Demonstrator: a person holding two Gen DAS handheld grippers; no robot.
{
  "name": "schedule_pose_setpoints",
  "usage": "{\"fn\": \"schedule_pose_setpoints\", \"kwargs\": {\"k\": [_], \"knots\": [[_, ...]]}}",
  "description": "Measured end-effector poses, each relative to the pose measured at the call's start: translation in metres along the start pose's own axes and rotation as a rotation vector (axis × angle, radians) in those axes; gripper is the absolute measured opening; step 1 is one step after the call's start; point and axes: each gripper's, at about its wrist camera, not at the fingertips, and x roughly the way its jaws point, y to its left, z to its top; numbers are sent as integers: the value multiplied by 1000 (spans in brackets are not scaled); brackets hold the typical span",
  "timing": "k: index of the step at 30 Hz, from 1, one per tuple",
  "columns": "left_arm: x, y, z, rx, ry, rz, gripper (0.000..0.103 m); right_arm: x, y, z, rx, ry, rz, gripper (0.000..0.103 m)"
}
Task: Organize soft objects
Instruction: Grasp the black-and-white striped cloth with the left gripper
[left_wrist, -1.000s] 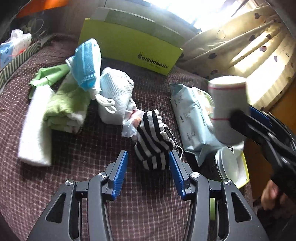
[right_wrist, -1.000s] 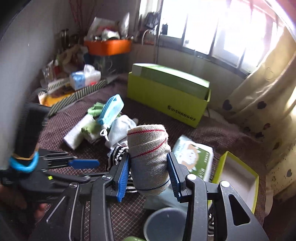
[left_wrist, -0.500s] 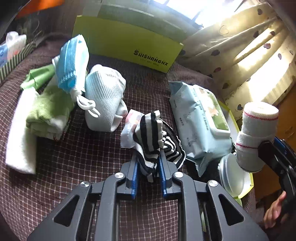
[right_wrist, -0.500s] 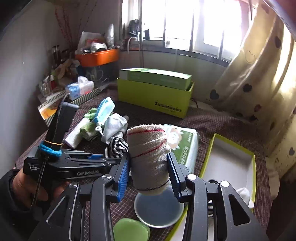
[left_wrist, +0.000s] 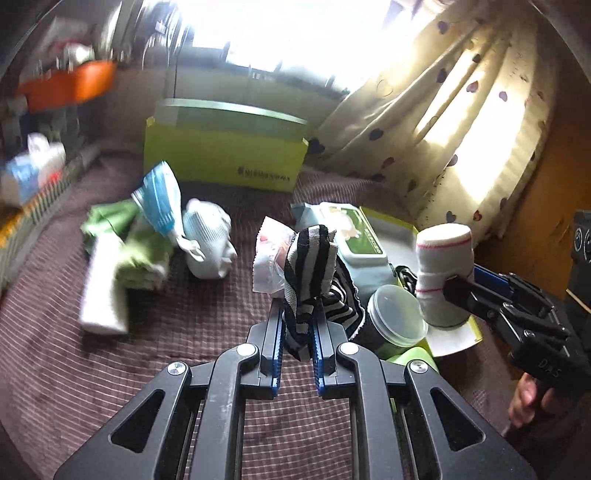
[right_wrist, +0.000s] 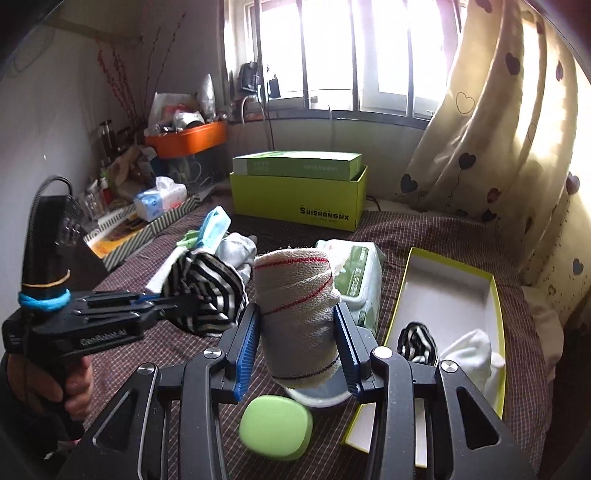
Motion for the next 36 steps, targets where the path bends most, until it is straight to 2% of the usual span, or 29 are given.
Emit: {"fn": "schedule_pose_setpoints", "kwargs": {"k": [6, 9, 13, 14, 17, 18, 21, 25, 29, 33, 36], "knots": [[-8, -4, -2, 36, 4, -5, 14, -8, 4, -6, 4, 5, -1, 39], [12, 7, -10, 38, 104, -40, 15, -8, 5, -8, 2, 14, -1, 39], [34, 25, -30, 40, 206, 17, 19, -5, 6, -10, -1, 27, 5, 39], [35, 30, -34, 33, 216, 27, 24, -4, 6, -11, -1, 28, 6, 39], [28, 41, -41, 16, 191, 88, 54, -3, 8, -11, -7, 32, 9, 39], [23, 45, -42, 3, 177, 93, 56, -2, 9, -11, -9, 32, 10, 39], [12, 51, -42, -23, 141, 99, 56, -1, 10, -10, -14, 32, 15, 39], [4, 35, -39, 32, 108, 68, 56, -1, 10, -10, -15, 34, 16, 39], [21, 23, -39, 76, 149, 40, 56, -1, 10, -10, -14, 34, 14, 39], [33, 11, -49, 87, 199, -32, 56, -2, 6, -13, -9, 38, 4, 39], [40, 9, -50, 80, 214, 4, 56, -1, 3, -14, -2, 40, 2, 39]]}}
